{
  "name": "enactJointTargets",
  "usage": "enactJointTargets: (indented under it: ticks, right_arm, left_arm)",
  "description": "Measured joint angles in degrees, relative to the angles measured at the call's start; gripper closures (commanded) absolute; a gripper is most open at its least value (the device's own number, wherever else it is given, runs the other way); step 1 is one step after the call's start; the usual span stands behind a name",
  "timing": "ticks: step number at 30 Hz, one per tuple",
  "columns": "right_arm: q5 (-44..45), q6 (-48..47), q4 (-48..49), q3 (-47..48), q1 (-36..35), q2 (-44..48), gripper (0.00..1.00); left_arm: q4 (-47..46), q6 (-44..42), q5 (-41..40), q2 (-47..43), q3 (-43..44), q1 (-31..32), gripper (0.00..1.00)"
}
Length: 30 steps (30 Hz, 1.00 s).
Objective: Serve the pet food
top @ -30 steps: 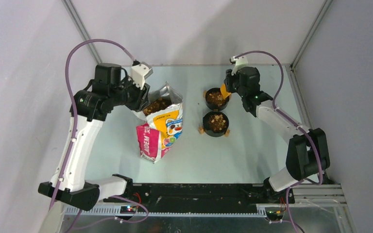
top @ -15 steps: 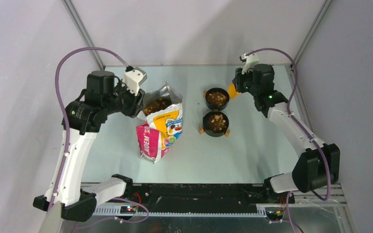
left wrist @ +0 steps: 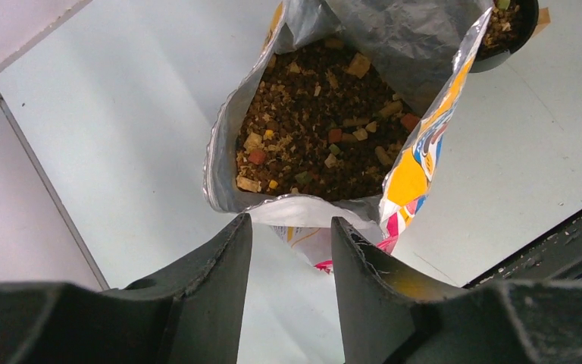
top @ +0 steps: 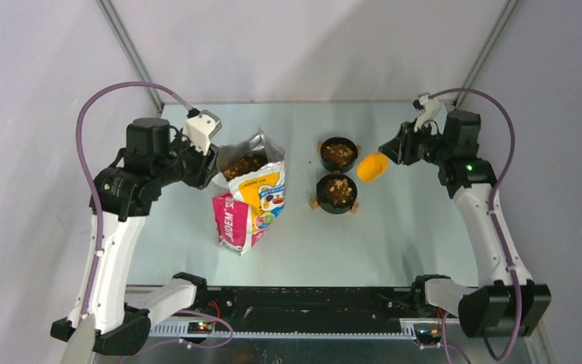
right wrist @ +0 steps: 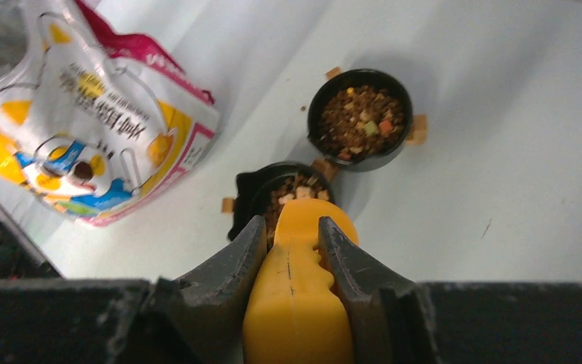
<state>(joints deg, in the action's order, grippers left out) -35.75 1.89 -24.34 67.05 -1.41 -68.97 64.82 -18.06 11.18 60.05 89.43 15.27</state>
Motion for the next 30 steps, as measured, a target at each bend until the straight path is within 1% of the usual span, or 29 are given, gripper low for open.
enactJointTargets:
  ticks: [3,6,13,16,19,22,25,30]
  right_arm:
    - [-3.2,-0.2,-2.7,-2.7,1.8,5.7,1.00]
    - [-5.9,-0.2,-5.2,-4.4,4.6,9.3,1.00]
    - [-11.5,-2.0,-13.6,-7.3,8.4,12.0,1.00]
    - [-14.3,-2.6,-16.9,-9.9,8.9,12.6,0.99]
    - [-17.0,-2.3,-18.3,-14.1,9.1,12.7,0.98]
    - [-18.7,-1.0,-18.4,-19.1,9.2,11.3,0.98]
    - [-19.8,1.2,-17.1,-22.8,9.6,6.9,0.96]
    - [-19.5,3.7,-15.0,-24.8,11.2,-1.3,0.92]
  left_arm:
    - [0.0,0.0,0.6,0.0,-0.7,-1.0,0.50]
    - [-0.4,0.1,1.2,-0.2,-1.3,-1.8,0.50]
    - [-1.4,0.2,2.7,-3.1,-7.1,-2.5,0.50]
    - [-1.7,0.2,3.5,-4.3,-9.3,-3.0,0.49]
    - [-1.8,0.2,4.7,-5.6,-10.6,-3.7,0.49]
    - [-1.9,0.6,5.6,-7.5,-11.2,-4.0,0.48]
    - [-2.1,0.7,6.1,-9.4,-11.9,-4.0,0.48]
    - [-2.1,1.1,7.1,-11.8,-13.3,-4.6,0.47]
